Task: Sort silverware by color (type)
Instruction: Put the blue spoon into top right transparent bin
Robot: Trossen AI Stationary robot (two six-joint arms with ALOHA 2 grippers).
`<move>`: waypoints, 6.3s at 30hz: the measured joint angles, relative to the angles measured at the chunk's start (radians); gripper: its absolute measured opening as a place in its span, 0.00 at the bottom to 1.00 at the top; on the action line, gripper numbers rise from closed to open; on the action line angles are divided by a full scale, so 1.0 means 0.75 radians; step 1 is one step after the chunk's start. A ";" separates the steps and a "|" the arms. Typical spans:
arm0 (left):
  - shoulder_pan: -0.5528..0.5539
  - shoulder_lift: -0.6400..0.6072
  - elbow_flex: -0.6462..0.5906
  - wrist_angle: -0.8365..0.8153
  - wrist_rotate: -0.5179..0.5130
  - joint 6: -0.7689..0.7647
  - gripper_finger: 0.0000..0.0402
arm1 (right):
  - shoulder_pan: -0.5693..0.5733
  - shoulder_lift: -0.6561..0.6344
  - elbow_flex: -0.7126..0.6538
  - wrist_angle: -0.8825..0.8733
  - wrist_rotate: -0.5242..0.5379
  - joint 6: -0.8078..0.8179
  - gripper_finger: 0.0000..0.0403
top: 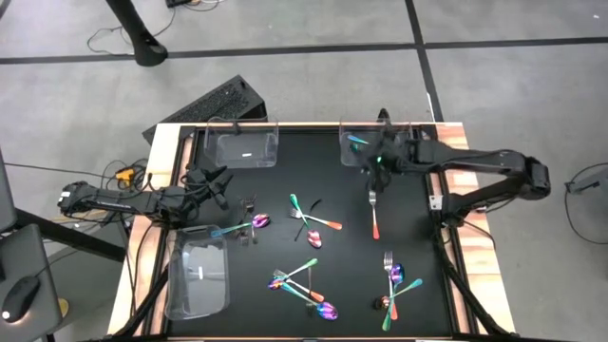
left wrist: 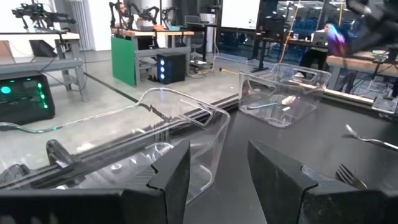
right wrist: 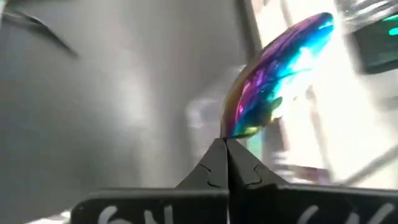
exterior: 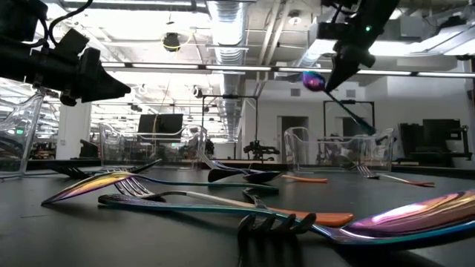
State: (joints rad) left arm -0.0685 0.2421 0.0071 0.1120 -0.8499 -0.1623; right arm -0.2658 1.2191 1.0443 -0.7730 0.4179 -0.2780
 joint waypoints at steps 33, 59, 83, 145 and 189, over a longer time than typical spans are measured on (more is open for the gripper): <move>0.001 0.000 0.000 -0.043 0.008 -0.028 0.38 | 0.016 0.319 0.040 0.343 -0.362 0.361 0.38; 0.000 0.000 0.000 -0.036 0.080 -0.051 0.38 | 0.484 0.958 0.155 0.816 -0.472 1.054 0.31; 0.000 0.002 0.000 -0.037 0.077 -0.045 0.38 | 0.501 1.014 0.154 0.682 -0.222 1.196 0.28; 0.000 0.083 0.035 -0.147 0.606 -0.093 0.37 | -0.105 0.278 0.150 0.557 -0.414 0.476 0.51; 0.263 1.548 0.421 0.222 1.300 -0.021 0.58 | 0.216 0.694 0.148 0.807 -0.559 0.664 0.42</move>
State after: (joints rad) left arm 0.1287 1.4034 0.3228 0.2784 0.1248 -0.1782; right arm -0.1040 1.7393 1.1557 -0.1679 -0.0013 0.2203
